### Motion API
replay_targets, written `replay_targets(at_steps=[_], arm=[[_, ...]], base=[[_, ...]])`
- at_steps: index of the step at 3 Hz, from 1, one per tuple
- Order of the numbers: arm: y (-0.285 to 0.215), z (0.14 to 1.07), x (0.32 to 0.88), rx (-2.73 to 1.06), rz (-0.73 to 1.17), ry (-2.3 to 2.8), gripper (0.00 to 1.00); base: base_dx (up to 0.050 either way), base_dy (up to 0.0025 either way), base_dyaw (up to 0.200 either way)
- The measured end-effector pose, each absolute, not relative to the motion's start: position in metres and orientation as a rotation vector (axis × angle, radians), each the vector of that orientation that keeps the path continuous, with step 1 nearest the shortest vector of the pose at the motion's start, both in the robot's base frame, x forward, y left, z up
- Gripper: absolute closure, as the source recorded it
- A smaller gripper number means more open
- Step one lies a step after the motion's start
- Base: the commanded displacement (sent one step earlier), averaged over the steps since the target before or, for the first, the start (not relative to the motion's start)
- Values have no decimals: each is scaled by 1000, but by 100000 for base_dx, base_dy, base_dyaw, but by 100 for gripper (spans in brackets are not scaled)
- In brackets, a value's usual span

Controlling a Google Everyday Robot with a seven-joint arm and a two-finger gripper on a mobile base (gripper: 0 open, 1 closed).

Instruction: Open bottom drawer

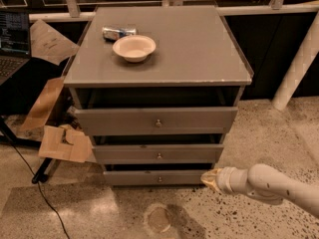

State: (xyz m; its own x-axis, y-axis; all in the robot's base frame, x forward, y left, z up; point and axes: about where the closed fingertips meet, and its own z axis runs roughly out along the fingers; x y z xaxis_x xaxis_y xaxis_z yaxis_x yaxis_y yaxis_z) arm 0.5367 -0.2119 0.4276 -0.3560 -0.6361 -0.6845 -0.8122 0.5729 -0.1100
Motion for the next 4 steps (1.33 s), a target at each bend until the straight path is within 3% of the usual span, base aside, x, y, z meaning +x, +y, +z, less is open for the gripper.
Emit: replay_targets(at_steps=[3, 4], arm=[[-223, 329, 609, -1019, 375, 2139, 100], [-223, 329, 609, -1019, 375, 2139, 100]], base=[[0, 0, 0], [0, 0, 0]])
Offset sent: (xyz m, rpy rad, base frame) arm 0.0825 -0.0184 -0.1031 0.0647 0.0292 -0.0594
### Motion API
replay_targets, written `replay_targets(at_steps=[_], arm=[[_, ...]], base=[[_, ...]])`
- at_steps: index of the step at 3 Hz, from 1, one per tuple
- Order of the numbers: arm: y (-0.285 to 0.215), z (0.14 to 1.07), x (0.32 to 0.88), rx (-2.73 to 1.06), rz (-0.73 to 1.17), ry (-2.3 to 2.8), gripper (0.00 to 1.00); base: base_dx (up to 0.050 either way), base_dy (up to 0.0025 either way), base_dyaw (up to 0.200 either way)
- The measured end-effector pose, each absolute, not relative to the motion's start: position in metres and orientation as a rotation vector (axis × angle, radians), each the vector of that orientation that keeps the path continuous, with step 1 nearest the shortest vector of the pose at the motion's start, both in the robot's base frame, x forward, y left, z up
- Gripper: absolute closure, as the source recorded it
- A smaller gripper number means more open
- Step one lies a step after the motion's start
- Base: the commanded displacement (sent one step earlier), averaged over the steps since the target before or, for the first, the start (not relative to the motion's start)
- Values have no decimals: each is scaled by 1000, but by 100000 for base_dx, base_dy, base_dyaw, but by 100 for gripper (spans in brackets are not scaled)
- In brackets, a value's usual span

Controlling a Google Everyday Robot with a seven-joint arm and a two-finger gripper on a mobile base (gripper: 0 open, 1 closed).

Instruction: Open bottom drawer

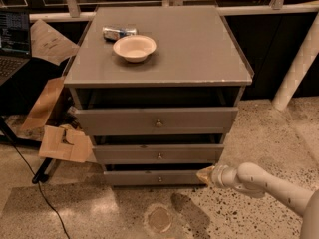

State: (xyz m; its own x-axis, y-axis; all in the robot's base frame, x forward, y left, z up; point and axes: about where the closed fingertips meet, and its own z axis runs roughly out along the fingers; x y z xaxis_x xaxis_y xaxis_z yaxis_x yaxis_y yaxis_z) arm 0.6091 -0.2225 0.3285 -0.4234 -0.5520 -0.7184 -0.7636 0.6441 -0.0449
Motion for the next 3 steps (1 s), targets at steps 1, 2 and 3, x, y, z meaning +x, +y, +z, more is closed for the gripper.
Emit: replay_targets(at_steps=[1, 2, 3], arm=[[-224, 325, 606, -944, 345, 2125, 100], [-229, 314, 607, -817, 271, 2081, 100], [-234, 300, 615, -740, 243, 2058, 100]], base=[[0, 0, 0], [0, 0, 0], [0, 0, 0]])
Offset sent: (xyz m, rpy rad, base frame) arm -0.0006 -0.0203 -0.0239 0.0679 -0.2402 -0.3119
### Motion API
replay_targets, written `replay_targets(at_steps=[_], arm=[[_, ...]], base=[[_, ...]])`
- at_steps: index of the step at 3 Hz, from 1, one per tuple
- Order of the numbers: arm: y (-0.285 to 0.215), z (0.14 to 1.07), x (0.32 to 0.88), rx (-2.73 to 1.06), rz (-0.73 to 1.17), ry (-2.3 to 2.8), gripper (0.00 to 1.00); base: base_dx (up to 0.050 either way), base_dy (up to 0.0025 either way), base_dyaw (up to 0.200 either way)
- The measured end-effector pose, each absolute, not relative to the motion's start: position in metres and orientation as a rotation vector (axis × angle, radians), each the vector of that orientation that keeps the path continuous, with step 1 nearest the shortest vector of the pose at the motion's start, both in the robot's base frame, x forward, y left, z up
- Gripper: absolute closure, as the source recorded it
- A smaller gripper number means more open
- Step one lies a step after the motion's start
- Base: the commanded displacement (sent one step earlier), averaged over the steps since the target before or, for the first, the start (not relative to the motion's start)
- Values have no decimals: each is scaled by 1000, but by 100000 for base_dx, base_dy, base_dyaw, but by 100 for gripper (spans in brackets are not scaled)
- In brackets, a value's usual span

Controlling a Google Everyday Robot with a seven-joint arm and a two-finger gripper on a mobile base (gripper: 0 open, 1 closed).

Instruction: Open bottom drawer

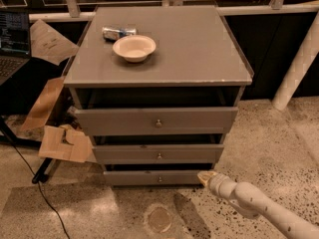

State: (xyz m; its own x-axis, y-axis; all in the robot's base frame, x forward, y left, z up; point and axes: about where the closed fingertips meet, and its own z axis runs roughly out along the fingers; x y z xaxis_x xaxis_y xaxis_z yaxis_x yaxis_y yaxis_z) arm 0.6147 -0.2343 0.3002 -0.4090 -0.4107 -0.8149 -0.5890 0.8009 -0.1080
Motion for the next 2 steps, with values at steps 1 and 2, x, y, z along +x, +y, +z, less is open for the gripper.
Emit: replay_targets(at_steps=[1, 2], arm=[[-237, 284, 629, -704, 248, 2050, 100], [-237, 272, 646, -695, 254, 2046, 100]], base=[[0, 0, 0], [0, 0, 0]])
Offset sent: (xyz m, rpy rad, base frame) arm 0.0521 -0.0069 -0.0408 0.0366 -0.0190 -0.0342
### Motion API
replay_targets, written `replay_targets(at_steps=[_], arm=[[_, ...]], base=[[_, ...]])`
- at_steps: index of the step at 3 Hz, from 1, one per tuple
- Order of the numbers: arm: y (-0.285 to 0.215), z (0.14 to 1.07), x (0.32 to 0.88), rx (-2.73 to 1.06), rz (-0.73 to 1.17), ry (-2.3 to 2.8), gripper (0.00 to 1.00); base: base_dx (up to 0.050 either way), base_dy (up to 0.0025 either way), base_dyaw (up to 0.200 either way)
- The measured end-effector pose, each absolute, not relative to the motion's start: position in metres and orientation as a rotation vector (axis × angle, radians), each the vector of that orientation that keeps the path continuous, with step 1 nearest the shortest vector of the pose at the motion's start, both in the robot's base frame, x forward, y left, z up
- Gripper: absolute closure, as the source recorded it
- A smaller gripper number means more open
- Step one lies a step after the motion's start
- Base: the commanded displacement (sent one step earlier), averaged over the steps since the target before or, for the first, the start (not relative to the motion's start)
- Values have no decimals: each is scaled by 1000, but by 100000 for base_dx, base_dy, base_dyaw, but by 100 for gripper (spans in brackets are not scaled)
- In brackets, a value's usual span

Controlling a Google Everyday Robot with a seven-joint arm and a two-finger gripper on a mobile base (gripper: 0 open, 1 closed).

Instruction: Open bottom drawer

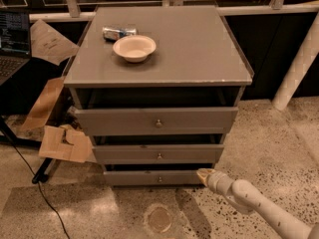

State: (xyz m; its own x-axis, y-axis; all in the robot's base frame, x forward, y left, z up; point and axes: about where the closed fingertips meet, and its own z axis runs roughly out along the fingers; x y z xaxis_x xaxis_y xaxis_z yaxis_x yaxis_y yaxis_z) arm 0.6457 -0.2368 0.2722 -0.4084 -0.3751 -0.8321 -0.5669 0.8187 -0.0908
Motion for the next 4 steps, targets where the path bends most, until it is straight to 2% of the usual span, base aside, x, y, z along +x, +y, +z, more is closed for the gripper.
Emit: replay_targets(at_steps=[1, 4], arm=[[-233, 255, 668, -722, 233, 2062, 100], [-241, 235, 673, -667, 159, 2066, 100]], base=[[0, 0, 0], [0, 0, 0]])
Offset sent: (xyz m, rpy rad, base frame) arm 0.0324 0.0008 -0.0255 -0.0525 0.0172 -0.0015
